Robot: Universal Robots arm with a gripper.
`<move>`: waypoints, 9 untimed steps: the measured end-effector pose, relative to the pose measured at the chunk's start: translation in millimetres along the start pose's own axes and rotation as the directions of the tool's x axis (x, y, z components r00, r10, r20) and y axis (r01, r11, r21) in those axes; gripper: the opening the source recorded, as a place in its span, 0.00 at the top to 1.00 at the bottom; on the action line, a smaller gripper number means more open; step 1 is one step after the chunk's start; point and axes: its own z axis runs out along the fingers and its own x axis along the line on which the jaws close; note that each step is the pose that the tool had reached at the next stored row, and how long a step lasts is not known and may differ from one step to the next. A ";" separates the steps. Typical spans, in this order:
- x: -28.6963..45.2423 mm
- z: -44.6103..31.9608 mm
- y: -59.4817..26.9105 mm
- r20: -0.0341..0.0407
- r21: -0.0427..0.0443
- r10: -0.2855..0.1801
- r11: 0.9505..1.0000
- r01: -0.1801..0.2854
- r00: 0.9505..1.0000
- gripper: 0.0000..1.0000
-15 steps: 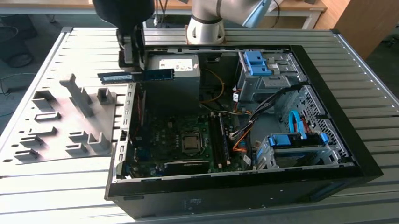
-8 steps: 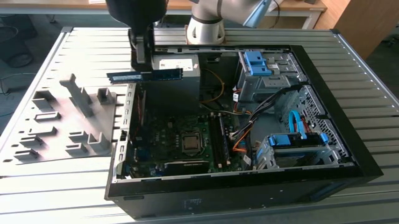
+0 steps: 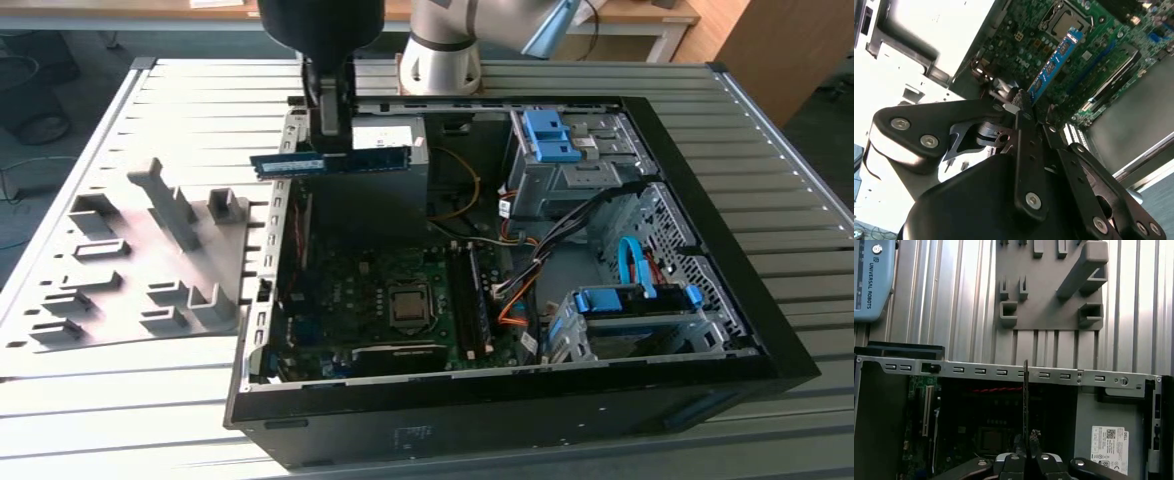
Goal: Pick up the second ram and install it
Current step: 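Pick up the second ram and move it above second insertion slot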
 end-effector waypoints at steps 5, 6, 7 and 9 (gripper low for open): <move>0.6 -0.5 -10.9 0.000 0.000 0.000 1.000 0.000 1.000 0.86; 0.7 -0.6 -13.7 0.000 0.000 0.000 1.000 0.000 1.000 0.86; 1.0 -0.8 -18.8 0.000 -0.001 0.000 1.000 0.000 1.000 0.86; 1.3 -1.0 -26.0 0.000 -0.001 0.000 1.000 0.000 1.000 0.86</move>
